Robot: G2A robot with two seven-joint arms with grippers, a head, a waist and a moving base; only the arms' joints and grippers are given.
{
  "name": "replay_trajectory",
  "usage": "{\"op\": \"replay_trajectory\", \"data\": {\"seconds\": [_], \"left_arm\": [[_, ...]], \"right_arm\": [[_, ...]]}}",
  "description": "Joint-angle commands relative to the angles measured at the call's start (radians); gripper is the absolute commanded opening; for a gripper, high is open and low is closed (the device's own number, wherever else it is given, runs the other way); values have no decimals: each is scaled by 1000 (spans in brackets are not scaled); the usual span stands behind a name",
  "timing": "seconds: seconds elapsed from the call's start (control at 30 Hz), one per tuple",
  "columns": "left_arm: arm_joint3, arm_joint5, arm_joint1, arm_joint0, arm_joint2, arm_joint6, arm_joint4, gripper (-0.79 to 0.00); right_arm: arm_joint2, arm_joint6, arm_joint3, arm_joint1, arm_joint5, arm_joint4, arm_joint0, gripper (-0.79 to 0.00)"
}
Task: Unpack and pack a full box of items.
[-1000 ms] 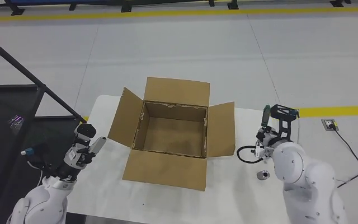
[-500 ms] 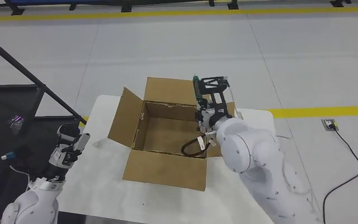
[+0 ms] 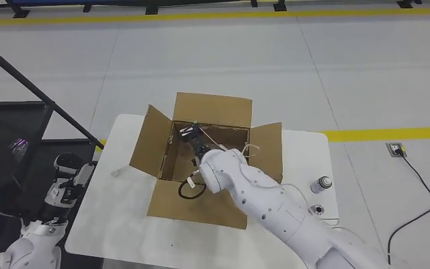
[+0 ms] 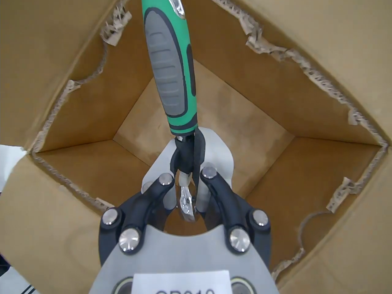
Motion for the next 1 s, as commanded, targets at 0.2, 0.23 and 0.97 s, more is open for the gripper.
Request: {"op": "replay_trajectory", "data": {"seconds": [0.2, 0.23, 0.97], "left_arm": [[-2, -9, 3, 1, 9, 0, -3, 0], [-2, -9, 4, 2, 10, 1, -3, 0], [-16, 1, 11, 25, 11, 16, 0, 0]], "right_arm": [[-65, -68, 254, -90, -39, 24, 23, -785], [-67, -72, 284, -101, -46, 31, 26, -785], [-27, -153, 597, -233, -170, 126, 108, -548]]}}
